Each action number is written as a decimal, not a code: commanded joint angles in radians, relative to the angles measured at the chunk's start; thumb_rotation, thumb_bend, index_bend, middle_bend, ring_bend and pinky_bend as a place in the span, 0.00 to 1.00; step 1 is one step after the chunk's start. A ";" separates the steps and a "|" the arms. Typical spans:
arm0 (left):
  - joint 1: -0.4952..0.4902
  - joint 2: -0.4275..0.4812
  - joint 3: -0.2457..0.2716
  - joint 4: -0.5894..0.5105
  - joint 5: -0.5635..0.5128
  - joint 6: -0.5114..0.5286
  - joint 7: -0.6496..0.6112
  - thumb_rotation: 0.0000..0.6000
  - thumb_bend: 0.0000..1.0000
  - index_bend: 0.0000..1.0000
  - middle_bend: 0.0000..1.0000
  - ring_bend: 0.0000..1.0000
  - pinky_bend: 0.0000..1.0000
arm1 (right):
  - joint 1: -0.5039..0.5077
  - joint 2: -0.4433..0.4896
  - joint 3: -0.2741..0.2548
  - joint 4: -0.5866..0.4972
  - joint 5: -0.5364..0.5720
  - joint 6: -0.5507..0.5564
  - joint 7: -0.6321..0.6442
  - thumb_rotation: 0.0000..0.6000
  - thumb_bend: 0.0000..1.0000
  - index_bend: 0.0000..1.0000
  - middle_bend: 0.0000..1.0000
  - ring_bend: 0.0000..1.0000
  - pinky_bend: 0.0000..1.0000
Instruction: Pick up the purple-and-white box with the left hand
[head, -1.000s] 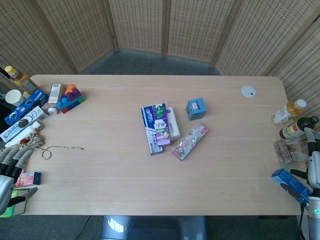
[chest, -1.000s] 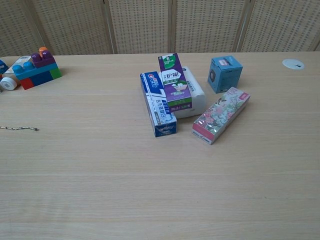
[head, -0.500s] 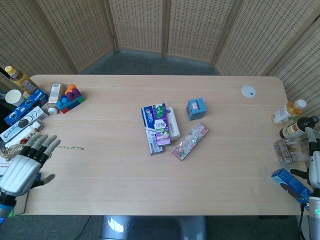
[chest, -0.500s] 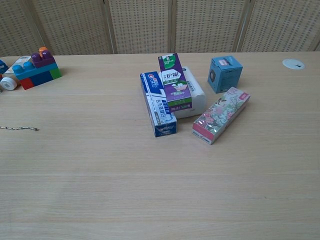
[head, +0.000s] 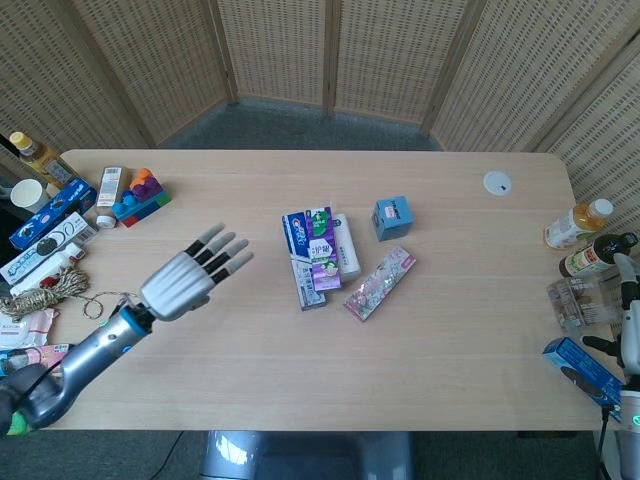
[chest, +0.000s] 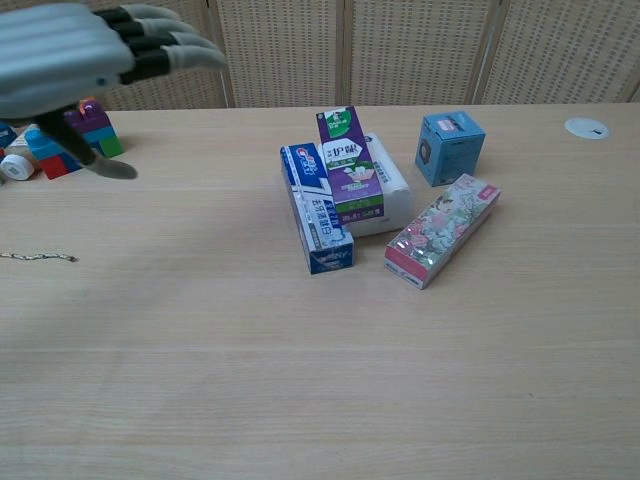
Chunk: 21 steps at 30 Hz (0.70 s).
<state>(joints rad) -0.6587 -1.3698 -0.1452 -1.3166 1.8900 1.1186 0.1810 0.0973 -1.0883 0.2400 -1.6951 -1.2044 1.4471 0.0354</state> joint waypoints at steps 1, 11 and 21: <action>-0.104 -0.110 -0.015 0.100 0.011 -0.085 0.046 1.00 0.10 0.00 0.00 0.00 0.00 | -0.003 0.005 0.002 -0.003 0.000 0.002 0.007 1.00 0.00 0.00 0.00 0.00 0.00; -0.263 -0.322 -0.026 0.308 -0.046 -0.184 0.087 1.00 0.10 0.00 0.00 0.00 0.00 | -0.008 0.019 0.003 -0.007 0.002 -0.005 0.033 1.00 0.00 0.00 0.00 0.00 0.00; -0.386 -0.521 -0.051 0.509 -0.147 -0.274 0.110 1.00 0.10 0.00 0.00 0.00 0.00 | -0.004 0.024 0.003 -0.002 0.006 -0.022 0.050 1.00 0.00 0.00 0.00 0.00 0.00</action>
<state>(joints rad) -1.0166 -1.8531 -0.1874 -0.8448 1.7693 0.8662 0.2878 0.0932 -1.0643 0.2430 -1.6970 -1.1985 1.4257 0.0856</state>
